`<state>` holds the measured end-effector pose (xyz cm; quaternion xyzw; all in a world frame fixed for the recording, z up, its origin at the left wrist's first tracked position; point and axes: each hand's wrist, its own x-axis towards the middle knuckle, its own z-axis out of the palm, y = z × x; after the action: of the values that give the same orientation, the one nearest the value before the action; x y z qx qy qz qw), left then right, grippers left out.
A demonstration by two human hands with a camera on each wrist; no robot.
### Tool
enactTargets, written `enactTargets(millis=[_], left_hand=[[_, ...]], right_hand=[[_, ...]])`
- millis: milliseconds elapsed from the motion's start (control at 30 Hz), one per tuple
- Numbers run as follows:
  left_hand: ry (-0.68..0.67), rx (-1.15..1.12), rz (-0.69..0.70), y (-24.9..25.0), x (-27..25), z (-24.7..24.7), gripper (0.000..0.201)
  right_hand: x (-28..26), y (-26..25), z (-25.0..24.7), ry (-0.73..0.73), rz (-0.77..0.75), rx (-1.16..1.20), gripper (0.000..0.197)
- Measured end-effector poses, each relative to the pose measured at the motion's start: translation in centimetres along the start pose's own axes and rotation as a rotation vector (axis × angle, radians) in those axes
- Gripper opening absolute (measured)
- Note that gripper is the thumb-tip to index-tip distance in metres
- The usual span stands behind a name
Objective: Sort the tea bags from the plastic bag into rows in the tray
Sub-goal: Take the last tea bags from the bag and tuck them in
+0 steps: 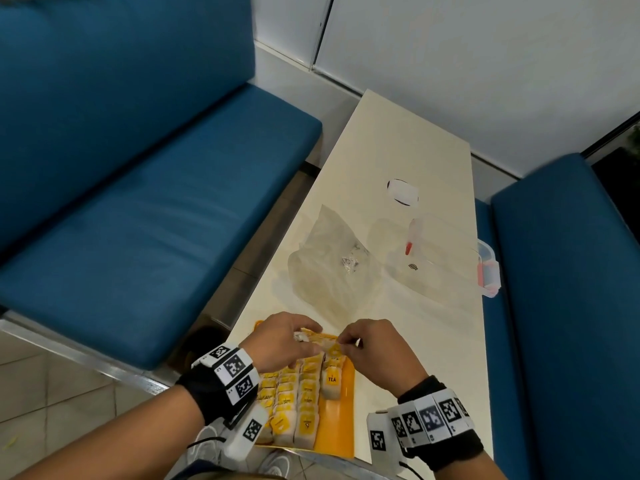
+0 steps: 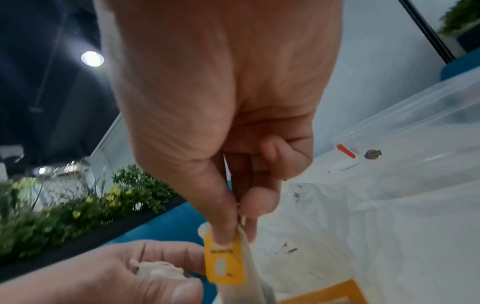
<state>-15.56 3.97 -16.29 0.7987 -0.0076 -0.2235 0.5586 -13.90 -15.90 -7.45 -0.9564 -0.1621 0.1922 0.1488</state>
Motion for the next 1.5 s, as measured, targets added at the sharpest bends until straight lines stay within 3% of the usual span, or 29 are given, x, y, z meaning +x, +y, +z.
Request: enactTargets(millis=[133, 300, 400, 700, 1100, 1233, 1367, 1500], left_hand=[[0.012, 0.075, -0.071, -1.5, 0.4, -0.1, 0.055], [0.028, 0.072, -0.078, -2.6, 0.7, -0.1, 0.053], [0.024, 0.064, -0.078, -3.0, 0.9, -0.1, 0.049], [0.025, 0.046, -0.088, -3.3, 1.2, -0.2, 0.043], [0.011, 0.012, -0.104, -1.8, 0.6, -0.6, 0.037], [-0.003, -0.359, -0.213, -0.8, 0.3, -0.9, 0.022], [-0.072, -0.786, -0.328, 0.5, -0.2, -1.3, 0.036], [-0.104, -1.009, -0.381, 1.1, -0.1, -1.3, 0.039]], right_hand=[[-1.1, 0.8, 1.5, -0.159, -0.021, -0.155, 0.02], [-1.6, 1.3, 3.5, -0.425, -0.03, -0.171, 0.016], [-1.2, 1.7, 4.7, -0.495, 0.006, -0.193, 0.014], [-0.1, 3.0, 8.2, -0.199, 0.063, -0.373, 0.028], [0.1, 3.2, 9.4, -0.123, 0.105, -0.361, 0.019], [-0.1, 3.3, 8.8, -0.075, 0.095, -0.325, 0.022], [0.0, 2.8, 6.6, 0.119, 0.037, -0.206, 0.029], [0.3, 1.3, 5.5, 0.24, -0.1, 0.068, 0.021]])
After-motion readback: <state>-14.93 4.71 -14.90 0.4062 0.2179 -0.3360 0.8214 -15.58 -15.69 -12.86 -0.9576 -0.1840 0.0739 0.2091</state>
